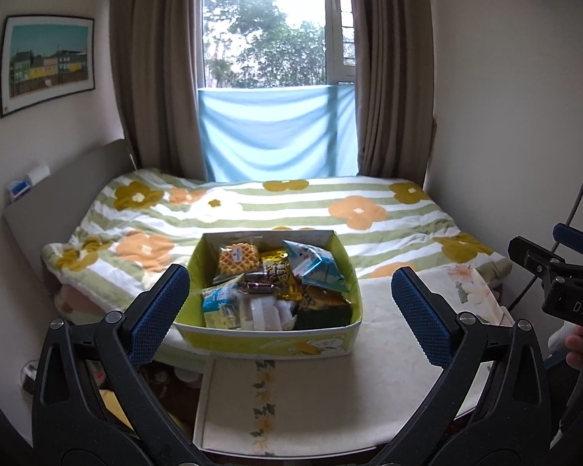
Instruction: Organize snacks
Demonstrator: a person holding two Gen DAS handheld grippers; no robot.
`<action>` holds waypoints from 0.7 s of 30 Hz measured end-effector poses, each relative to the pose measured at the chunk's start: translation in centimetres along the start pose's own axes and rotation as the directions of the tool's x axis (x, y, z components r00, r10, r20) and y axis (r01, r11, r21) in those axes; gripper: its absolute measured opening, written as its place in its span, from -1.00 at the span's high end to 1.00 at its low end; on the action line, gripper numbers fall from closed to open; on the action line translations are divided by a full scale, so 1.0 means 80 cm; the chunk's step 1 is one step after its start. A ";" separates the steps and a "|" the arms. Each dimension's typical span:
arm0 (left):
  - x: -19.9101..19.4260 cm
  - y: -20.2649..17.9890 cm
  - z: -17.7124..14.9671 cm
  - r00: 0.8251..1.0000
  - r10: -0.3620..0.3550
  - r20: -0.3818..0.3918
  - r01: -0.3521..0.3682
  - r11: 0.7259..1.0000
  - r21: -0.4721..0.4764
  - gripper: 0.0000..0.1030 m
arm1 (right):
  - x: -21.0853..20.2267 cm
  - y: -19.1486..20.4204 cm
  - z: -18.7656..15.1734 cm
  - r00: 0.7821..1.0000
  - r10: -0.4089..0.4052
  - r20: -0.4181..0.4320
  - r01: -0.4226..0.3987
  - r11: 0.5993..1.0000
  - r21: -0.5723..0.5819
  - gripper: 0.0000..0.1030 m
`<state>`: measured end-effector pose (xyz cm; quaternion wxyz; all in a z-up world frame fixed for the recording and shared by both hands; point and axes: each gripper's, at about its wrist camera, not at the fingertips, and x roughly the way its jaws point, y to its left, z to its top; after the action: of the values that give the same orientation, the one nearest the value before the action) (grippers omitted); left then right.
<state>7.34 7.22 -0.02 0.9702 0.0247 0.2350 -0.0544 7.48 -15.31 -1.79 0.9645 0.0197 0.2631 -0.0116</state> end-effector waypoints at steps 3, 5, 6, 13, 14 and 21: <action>-0.008 -0.004 -0.001 1.000 0.000 0.007 0.000 1.000 0.005 -1.00 | -0.007 -0.003 -0.004 1.000 -0.001 0.006 0.001 1.000 0.007 -0.84; -0.009 -0.007 -0.001 1.000 0.000 0.007 0.000 1.000 0.004 -1.00 | -0.009 -0.004 -0.005 1.000 0.000 0.010 0.000 1.000 0.008 -0.84; -0.009 -0.007 -0.001 1.000 -0.001 0.007 0.001 1.000 0.004 -1.00 | -0.010 -0.005 -0.005 1.000 -0.001 0.011 0.001 1.000 0.010 -0.84; -0.013 -0.015 -0.002 1.000 -0.005 0.014 0.005 1.000 0.003 -1.00 | -0.016 -0.008 -0.007 1.000 -0.008 0.017 0.007 1.000 0.001 -0.84; -0.013 -0.015 -0.002 1.000 -0.006 0.015 0.006 1.000 0.002 -1.00 | -0.016 -0.008 -0.006 1.000 -0.008 0.016 0.008 1.000 -0.001 -0.84; -0.013 -0.016 -0.002 1.000 -0.008 0.015 0.008 1.000 0.001 -1.00 | -0.016 -0.007 -0.006 1.000 -0.006 0.020 0.006 1.000 0.000 -0.84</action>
<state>6.22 6.09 0.28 0.9717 0.0237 0.2277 -0.0586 6.11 -15.83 -1.59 0.9670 0.0187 0.2536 -0.0148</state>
